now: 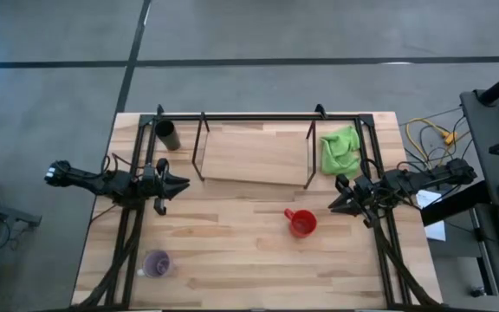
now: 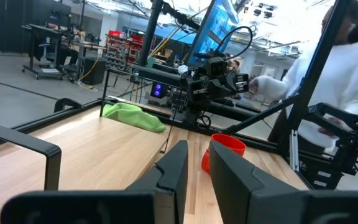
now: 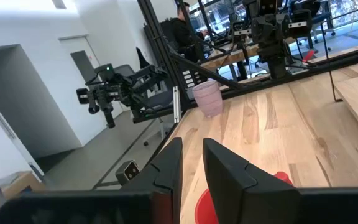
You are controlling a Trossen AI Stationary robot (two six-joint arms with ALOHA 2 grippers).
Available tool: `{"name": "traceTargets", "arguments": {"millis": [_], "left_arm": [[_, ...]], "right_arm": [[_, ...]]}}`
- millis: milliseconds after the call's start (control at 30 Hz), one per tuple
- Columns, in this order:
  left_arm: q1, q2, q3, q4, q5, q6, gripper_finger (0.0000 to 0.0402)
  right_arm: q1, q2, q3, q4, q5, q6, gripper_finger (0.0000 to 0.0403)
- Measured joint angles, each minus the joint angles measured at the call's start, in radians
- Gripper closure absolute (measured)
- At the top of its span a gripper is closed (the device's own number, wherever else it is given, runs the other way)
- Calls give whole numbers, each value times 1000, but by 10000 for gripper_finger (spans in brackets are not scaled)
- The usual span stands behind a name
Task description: Stack small to large cups/mugs on shelf
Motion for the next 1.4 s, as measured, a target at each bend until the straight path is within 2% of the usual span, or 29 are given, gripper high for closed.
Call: {"name": "traceTargets", "arguments": {"millis": [1400], "left_arm": [[0,0,0,0,0,0,349]], "right_arm": [[0,0,0,0,2,11,344]]}}
